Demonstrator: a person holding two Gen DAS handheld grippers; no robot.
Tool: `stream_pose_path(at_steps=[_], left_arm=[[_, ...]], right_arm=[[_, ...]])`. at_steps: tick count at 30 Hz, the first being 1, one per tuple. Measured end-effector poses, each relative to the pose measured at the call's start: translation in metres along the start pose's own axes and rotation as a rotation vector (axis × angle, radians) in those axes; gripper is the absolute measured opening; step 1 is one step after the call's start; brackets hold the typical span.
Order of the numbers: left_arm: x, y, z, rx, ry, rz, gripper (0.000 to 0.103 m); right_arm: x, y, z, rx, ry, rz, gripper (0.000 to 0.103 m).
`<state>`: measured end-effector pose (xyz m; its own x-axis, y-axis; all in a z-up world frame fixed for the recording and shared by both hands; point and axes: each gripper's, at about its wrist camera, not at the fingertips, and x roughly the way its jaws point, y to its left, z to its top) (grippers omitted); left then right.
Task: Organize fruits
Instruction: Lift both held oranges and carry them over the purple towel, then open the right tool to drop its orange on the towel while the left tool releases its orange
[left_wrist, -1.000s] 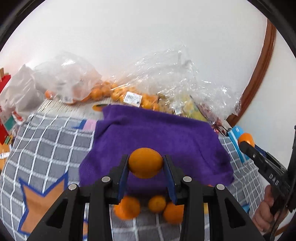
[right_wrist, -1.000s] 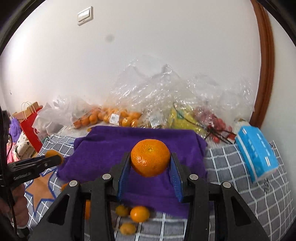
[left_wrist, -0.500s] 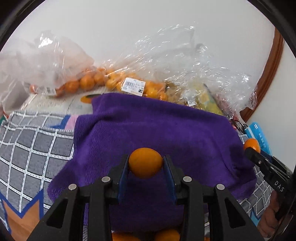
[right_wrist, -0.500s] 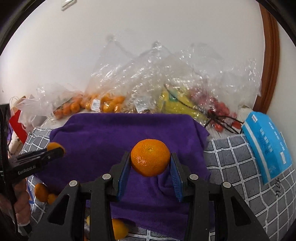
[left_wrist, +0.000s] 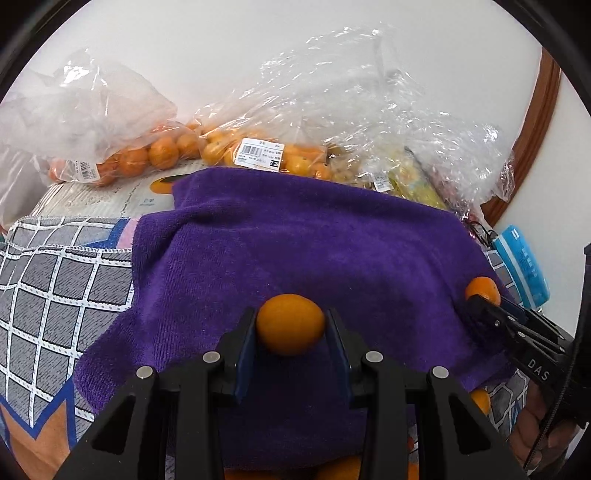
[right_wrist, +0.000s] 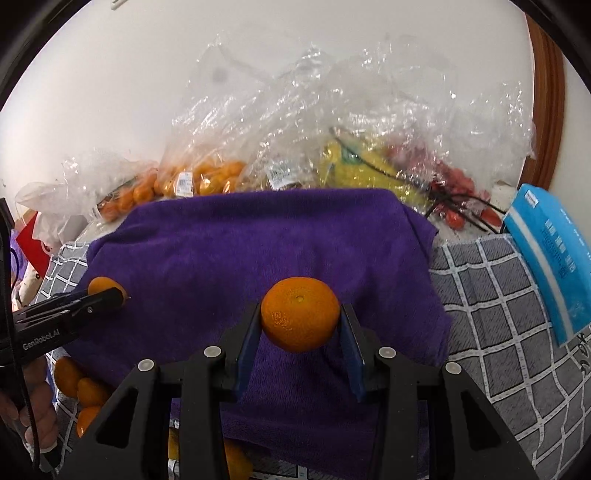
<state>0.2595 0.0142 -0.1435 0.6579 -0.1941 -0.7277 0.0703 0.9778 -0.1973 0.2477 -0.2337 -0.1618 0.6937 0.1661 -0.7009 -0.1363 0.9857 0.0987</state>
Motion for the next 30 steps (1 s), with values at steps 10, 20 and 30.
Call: stream_pose_path(at_steps=[10, 20, 30], left_arm=[[0.006, -0.006, -0.003, 0.030, 0.019, 0.000, 0.035], [0.009, -0.007, -0.004, 0.047, 0.028, 0.011, 0.035], [0.005, -0.004, -0.002, 0.029, 0.010, 0.000, 0.035]], right_arm=[[0.009, 0.005, -0.004, -0.015, 0.029, -0.001, 0.042], [0.007, 0.007, -0.005, -0.023, 0.021, -0.005, 0.042], [-0.005, 0.005, -0.001, 0.000, -0.013, 0.007, 0.061]])
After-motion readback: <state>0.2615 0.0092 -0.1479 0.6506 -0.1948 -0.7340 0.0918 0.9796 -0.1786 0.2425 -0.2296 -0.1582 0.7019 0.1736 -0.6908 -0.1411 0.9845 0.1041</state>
